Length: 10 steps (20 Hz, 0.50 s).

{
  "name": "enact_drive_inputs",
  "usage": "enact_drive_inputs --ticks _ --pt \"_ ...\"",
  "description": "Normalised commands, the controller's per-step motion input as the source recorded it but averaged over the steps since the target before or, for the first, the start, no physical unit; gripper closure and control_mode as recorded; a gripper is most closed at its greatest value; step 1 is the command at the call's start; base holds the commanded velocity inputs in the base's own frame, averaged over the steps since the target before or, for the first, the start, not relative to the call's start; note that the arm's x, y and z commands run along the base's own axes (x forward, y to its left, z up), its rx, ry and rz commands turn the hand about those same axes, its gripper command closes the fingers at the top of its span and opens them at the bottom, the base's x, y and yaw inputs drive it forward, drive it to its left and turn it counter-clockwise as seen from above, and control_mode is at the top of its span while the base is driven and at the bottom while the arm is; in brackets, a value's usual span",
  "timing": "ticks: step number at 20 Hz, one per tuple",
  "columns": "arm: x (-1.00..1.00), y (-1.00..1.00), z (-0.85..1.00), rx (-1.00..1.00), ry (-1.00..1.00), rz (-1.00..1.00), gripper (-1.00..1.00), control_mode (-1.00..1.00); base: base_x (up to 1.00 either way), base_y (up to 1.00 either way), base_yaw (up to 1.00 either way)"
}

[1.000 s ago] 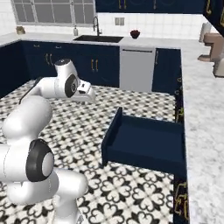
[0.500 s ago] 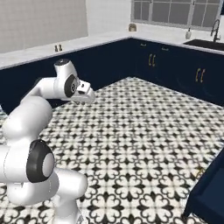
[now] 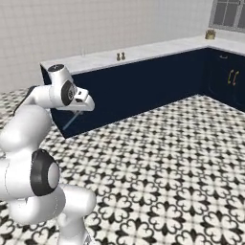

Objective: Take a straw from the drawer in front and place it inside the glass cup on the dining counter.

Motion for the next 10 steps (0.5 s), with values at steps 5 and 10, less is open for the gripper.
enact_drive_inputs --ticks 5,10 --pt "0.00 0.00 0.00 0.00 0.00 0.00 1.00 1.00 1.00 1.00 -0.13" --pt "0.00 0.00 0.00 0.00 0.00 0.00 1.00 1.00 0.92 1.00 -0.32"
